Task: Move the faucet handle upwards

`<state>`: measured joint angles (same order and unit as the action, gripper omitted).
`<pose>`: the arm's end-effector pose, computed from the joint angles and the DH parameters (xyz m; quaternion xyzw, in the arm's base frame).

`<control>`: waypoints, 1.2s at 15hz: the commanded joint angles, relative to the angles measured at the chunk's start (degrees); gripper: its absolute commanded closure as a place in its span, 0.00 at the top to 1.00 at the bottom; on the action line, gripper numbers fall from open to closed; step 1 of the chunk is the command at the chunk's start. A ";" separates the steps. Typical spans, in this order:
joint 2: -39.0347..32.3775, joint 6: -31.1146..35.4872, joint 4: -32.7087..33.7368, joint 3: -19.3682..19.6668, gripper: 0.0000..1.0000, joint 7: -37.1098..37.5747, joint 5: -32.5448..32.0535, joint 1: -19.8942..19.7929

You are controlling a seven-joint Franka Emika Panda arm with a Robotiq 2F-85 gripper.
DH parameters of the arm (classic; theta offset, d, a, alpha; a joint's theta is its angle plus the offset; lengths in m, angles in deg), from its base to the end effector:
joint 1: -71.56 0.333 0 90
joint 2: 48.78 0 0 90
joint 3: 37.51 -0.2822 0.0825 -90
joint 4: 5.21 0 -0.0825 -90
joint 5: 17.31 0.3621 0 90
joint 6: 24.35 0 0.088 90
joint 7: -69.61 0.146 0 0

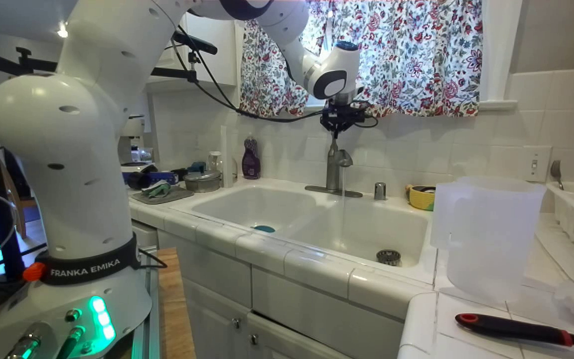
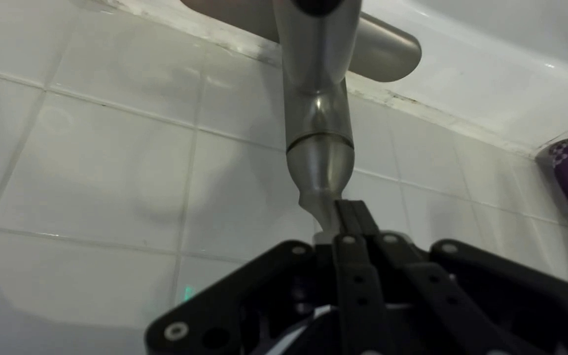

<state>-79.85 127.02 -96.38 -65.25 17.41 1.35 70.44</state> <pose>0.6600 0.2721 0.3597 -0.8243 -0.4500 -0.3061 0.1561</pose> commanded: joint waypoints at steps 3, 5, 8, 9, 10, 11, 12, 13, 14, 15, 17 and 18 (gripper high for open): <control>-1.28 0.13 1.84 -1.09 0.00 -3.17 3.15 -0.32; 1.06 -3.15 0.13 2.34 0.00 1.22 0.10 1.41; 5.00 -8.84 -2.67 5.37 0.00 5.42 -1.03 2.16; 5.99 -10.71 -3.12 5.84 0.00 5.95 -0.74 2.17; 7.12 -12.87 -3.50 6.33 0.00 6.66 -0.46 2.24; 8.16 -14.59 -3.78 6.76 0.00 7.13 -0.27 2.34; 9.36 -15.77 -4.33 7.52 0.00 8.06 -0.56 2.69; 10.86 -17.08 -5.06 8.49 0.00 9.36 -1.41 3.18; 12.45 -18.87 -6.07 9.43 0.00 10.60 -2.09 3.51; 13.97 -20.44 -7.09 10.43 0.26 12.15 -2.89 3.96; 16.80 -24.01 -9.13 11.91 0.32 15.18 -3.94 4.36; 18.41 -25.79 -10.47 12.66 0.39 16.80 -4.28 4.42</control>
<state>-67.28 105.23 -101.54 -55.21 29.09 -0.82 73.76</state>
